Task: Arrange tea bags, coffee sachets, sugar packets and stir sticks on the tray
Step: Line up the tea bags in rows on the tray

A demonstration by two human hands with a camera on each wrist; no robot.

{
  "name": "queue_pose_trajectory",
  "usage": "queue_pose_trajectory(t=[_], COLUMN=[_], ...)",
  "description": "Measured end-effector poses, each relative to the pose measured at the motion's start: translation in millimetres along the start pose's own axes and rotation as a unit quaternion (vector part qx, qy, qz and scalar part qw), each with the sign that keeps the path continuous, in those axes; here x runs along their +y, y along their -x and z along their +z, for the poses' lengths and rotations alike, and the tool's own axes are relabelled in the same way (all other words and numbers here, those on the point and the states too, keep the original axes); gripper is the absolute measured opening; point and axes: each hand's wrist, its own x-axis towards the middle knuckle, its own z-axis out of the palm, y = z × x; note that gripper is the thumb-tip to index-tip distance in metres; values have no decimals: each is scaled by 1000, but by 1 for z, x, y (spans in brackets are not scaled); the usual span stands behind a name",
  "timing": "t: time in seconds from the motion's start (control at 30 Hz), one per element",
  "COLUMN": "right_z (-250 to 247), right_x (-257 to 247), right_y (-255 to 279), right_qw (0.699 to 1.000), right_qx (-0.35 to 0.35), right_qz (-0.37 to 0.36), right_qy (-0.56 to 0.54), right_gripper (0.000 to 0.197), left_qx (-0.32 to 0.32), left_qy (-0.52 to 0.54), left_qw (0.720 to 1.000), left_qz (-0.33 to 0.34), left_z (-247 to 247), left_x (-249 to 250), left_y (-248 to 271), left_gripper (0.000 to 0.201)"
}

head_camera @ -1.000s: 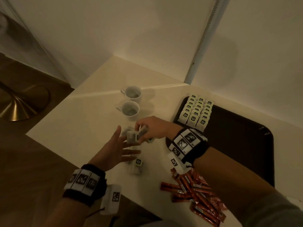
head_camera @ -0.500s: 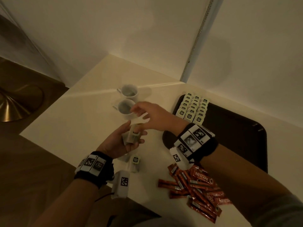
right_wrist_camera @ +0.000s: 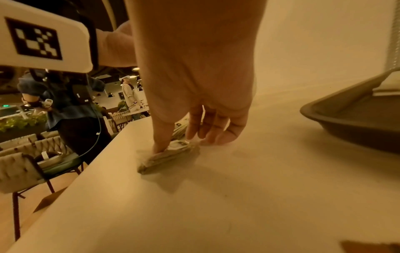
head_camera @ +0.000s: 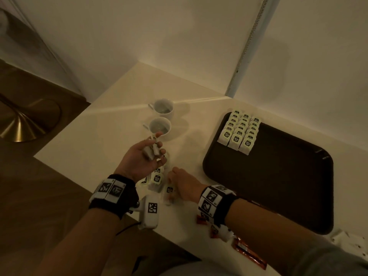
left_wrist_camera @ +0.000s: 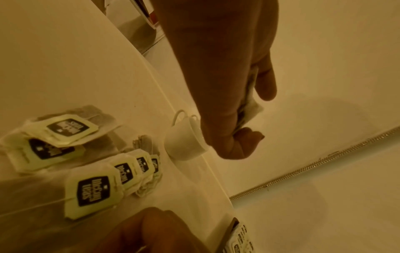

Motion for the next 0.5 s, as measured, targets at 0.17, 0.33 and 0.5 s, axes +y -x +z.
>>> queue_pose_trajectory(t=[0.17,0.33,0.5], right_z=[-1,-7,-23], right_x=[2,6,16], right_y=[-2,-5,-3], right_qw=[997,995,979], right_qx=[6,-17,-3], right_qz=[11,30,28], right_qy=[-75,-90,-200], right_gripper=[40,44,33], left_qx=[15,13,36], left_qy=[31,49,16], left_qw=[999,998,999], left_qz=[5,24,32], left_z=[7,10,16], left_x=[0,2,3], left_y=[-2,-8,-12], left_gripper=[68,68,50])
